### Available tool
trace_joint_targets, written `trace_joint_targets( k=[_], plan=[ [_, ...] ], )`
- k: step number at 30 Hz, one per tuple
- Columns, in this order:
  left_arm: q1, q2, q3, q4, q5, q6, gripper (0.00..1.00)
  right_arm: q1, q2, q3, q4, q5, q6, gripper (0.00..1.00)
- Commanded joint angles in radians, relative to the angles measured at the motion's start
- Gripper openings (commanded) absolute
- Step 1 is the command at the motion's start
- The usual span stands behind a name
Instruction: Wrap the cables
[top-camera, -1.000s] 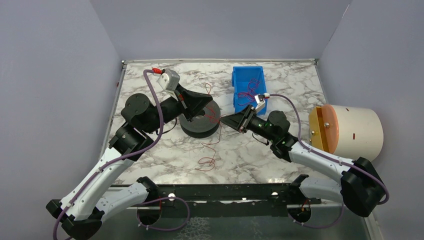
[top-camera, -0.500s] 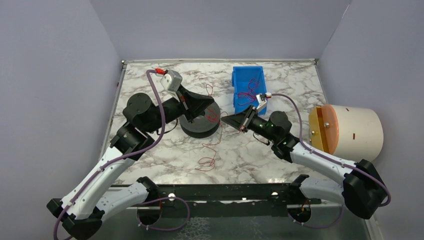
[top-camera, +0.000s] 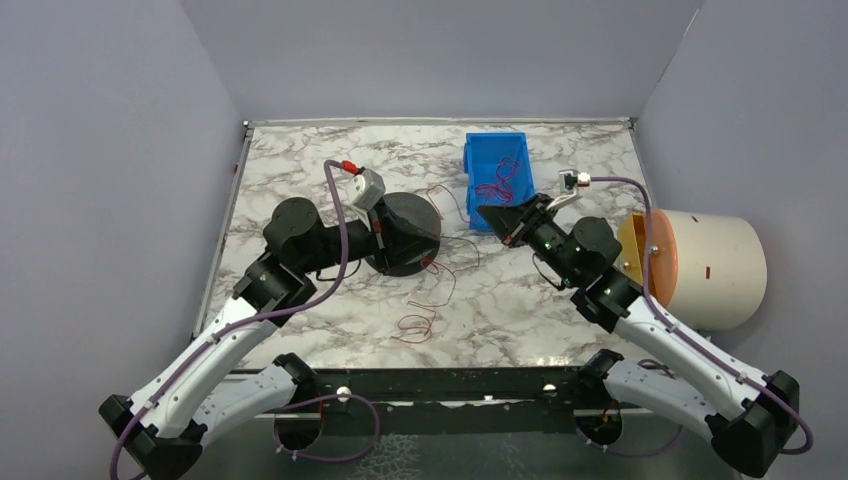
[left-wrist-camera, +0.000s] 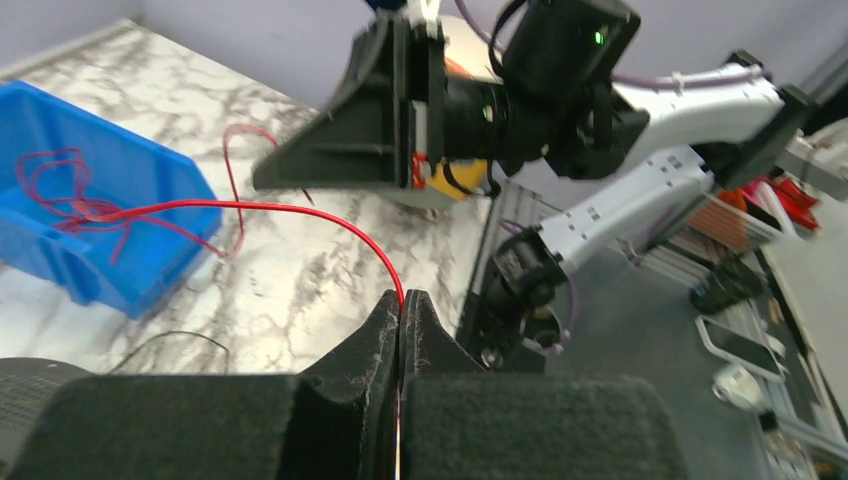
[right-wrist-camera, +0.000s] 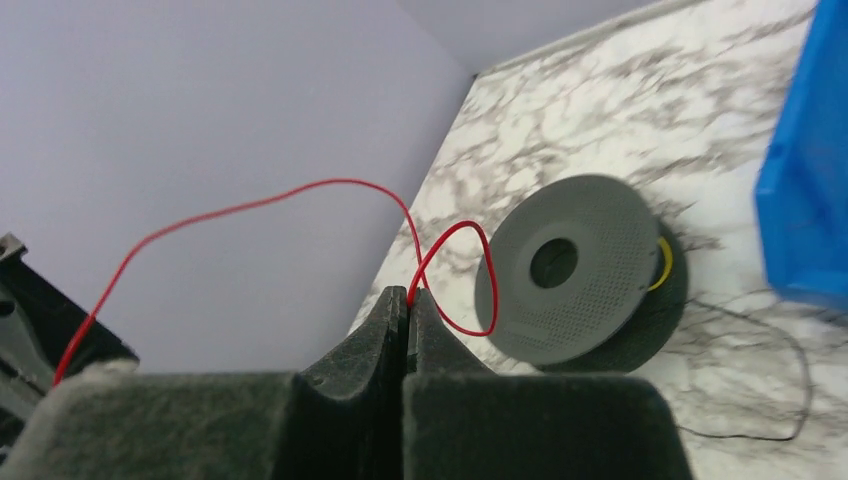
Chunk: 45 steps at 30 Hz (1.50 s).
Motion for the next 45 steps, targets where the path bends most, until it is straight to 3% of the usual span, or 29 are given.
trace_joint_targets(
  k=[1, 9, 13, 16, 20, 24, 31, 45],
  plan=[
    [-0.003, 0.004, -0.024, 0.044, 0.191, -0.009, 0.00, 0.001, -0.077, 0.081, -0.149, 0.227, -0.218, 0.01],
    [-0.003, 0.071, -0.057, 0.044, 0.210, 0.005, 0.00, 0.001, -0.144, 0.207, -0.224, 0.397, -0.425, 0.01],
    [-0.003, 0.126, -0.047, 0.011, 0.123, 0.019, 0.02, 0.001, -0.141, 0.274, -0.255, 0.416, -0.486, 0.01],
    [-0.003, 0.165, -0.018, -0.054, 0.045, 0.049, 0.20, 0.001, -0.139, 0.313, -0.275, 0.411, -0.528, 0.01],
    [-0.003, 0.187, 0.000, -0.095, -0.016, 0.073, 0.53, 0.000, -0.131, 0.361, -0.307, 0.364, -0.568, 0.01],
    [-0.003, 0.178, 0.026, -0.151, -0.119, 0.104, 0.66, 0.001, -0.117, 0.403, -0.356, 0.327, -0.585, 0.01],
    [-0.003, 0.131, 0.061, -0.218, -0.273, 0.138, 0.71, 0.001, -0.082, 0.445, -0.412, 0.205, -0.609, 0.01],
    [-0.004, 0.072, 0.089, -0.227, -0.152, 0.216, 0.73, 0.001, 0.031, 0.519, -0.560, -0.301, -0.624, 0.01]
  ],
)
